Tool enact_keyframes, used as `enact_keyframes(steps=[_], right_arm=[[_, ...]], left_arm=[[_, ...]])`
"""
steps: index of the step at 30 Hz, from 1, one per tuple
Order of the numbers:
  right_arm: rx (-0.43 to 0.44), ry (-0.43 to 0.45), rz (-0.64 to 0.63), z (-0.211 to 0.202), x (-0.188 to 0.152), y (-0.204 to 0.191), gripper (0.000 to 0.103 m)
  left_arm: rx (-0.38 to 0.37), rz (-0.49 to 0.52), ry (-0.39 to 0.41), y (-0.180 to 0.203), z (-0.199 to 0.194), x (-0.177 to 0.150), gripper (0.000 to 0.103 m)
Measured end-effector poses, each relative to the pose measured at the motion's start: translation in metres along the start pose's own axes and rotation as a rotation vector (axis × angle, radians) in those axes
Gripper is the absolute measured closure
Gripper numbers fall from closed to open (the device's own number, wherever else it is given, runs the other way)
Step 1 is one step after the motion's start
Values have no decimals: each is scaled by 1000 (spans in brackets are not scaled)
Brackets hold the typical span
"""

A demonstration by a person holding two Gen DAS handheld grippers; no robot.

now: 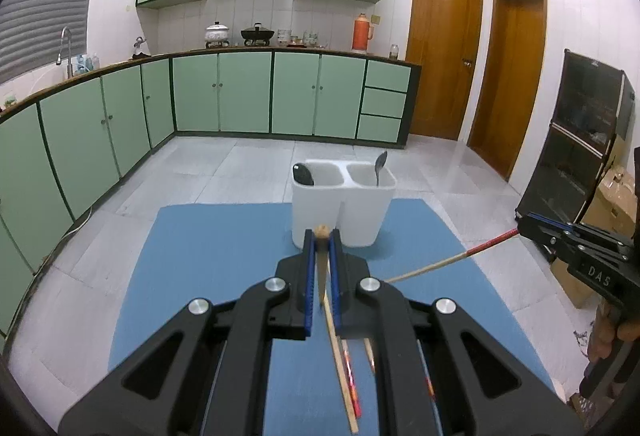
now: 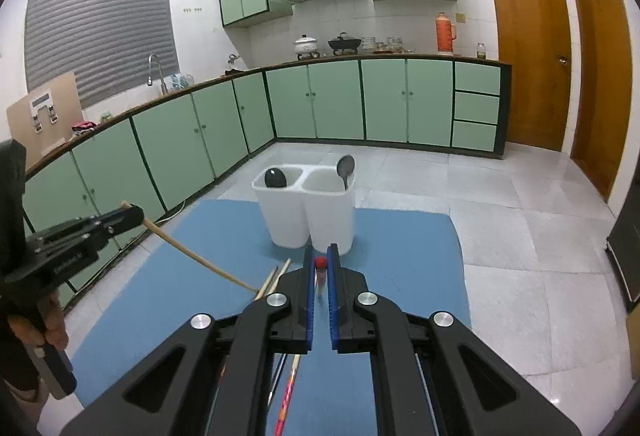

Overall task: Organize utensils
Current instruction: 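Lift both chopsticks and drop them into the white holder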

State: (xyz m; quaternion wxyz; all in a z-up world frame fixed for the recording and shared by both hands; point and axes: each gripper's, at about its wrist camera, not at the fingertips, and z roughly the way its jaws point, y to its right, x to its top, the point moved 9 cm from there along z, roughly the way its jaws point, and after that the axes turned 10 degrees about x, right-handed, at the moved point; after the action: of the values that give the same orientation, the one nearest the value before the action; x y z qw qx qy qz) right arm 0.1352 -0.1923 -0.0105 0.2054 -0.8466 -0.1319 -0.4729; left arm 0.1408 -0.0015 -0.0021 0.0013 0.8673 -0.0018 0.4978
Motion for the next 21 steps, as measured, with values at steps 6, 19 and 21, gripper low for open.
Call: enact_keyframes(steps=[6,19,21], right_arm=[[23,21,-34,4,34,0,97],[76,43,-72,19,83,0,97],[78,60,-78,19,96,0,97]], left_arm=[[-13,-10,9,2,12,19,97],[-18,-8,88,1,11,65,97],[-19,-8,107,2,9,74,97]])
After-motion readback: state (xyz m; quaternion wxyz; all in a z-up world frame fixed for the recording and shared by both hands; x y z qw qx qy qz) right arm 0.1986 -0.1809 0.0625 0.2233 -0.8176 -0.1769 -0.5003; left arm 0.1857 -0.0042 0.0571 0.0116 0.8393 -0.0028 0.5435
